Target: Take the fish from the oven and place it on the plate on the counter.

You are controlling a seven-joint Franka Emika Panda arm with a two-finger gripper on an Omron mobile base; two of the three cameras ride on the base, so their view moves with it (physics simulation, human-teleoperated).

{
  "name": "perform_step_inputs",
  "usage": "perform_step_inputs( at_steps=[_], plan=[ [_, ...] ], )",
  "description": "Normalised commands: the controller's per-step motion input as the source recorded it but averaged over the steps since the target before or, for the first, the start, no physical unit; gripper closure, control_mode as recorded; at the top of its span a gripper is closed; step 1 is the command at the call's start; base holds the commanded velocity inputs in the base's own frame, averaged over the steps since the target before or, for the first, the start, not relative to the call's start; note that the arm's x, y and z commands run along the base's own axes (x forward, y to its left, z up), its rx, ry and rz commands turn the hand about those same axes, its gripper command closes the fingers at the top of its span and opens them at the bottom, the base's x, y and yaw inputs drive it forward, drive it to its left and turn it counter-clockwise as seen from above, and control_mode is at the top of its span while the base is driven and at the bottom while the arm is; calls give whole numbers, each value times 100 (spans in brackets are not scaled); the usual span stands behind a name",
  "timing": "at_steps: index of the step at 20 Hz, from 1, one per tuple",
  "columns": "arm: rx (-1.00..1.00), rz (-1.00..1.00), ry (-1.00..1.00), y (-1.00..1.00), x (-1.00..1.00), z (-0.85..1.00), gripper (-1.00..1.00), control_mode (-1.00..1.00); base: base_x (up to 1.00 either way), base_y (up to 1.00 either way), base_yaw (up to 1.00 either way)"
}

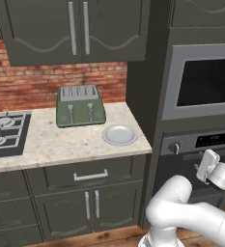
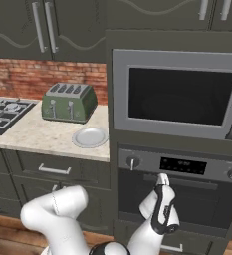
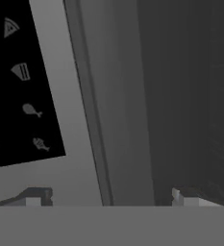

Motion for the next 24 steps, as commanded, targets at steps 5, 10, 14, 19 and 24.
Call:
perform_step_inputs(
  at_steps=[5, 10, 14, 19, 24],
  plan=[
    [0, -3, -1, -6, 30, -13, -100, -100, 0, 0, 0],
    [0, -3, -3, -3, 30, -20, -100, -100, 0, 0, 0],
    [0, -1, -4, -1, 26, -30, -100, -100, 0, 0, 0],
    [0, -1, -3, -2, 18, -17, -100, -100, 0, 0, 0],
    [0, 0, 0, 0, 15, 0, 100, -100, 0, 0, 0]
  ],
)
